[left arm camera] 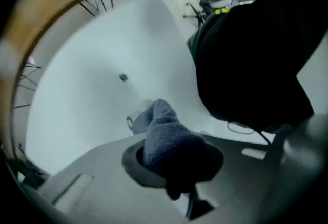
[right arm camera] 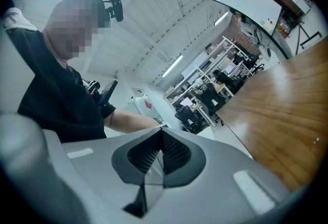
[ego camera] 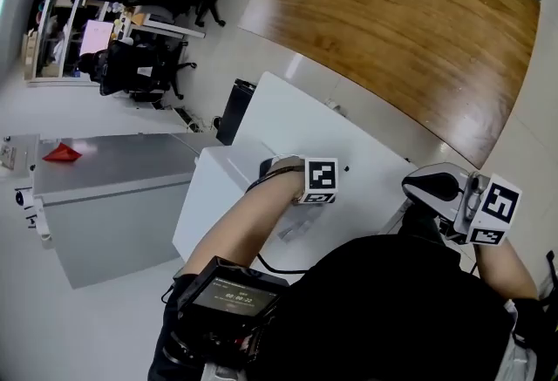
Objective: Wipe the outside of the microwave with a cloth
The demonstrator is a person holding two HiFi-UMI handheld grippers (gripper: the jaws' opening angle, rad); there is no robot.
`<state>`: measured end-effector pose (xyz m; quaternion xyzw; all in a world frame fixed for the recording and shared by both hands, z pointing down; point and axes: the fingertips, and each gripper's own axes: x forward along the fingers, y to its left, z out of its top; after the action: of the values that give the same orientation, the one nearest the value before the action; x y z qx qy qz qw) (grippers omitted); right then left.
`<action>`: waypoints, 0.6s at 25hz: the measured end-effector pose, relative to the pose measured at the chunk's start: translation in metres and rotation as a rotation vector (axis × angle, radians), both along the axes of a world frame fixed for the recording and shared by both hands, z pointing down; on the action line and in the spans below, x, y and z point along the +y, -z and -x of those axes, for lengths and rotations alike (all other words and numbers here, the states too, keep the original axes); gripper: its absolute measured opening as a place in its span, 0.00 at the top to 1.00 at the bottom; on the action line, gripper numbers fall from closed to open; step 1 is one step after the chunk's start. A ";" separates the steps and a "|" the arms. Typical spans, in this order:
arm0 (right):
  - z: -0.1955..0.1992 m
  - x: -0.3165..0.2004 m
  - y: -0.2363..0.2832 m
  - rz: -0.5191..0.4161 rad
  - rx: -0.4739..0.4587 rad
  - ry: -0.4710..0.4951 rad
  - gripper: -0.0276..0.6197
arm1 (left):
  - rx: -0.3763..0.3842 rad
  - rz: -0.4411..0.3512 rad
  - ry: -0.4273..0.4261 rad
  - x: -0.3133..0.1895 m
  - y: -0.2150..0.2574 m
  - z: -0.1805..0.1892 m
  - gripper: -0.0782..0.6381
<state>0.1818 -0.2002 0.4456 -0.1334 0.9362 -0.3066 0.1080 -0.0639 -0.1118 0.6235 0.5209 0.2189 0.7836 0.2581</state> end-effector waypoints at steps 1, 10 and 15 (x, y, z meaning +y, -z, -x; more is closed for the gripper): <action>0.008 0.000 0.006 -0.015 -0.003 0.020 0.95 | 0.070 -0.073 0.062 -0.007 0.019 -0.010 0.82; 0.133 0.037 0.069 -0.188 -0.026 0.276 0.95 | 0.705 -0.867 0.609 -0.028 0.229 0.006 0.81; 0.186 0.106 0.104 -0.333 -0.008 0.429 0.95 | 1.056 -1.095 0.996 0.071 0.284 0.032 0.81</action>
<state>-0.0047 -0.0940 0.3415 0.0891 0.9802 -0.1647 0.0645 -0.0963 -0.0413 0.3392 0.8964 -0.3447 0.2353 0.1493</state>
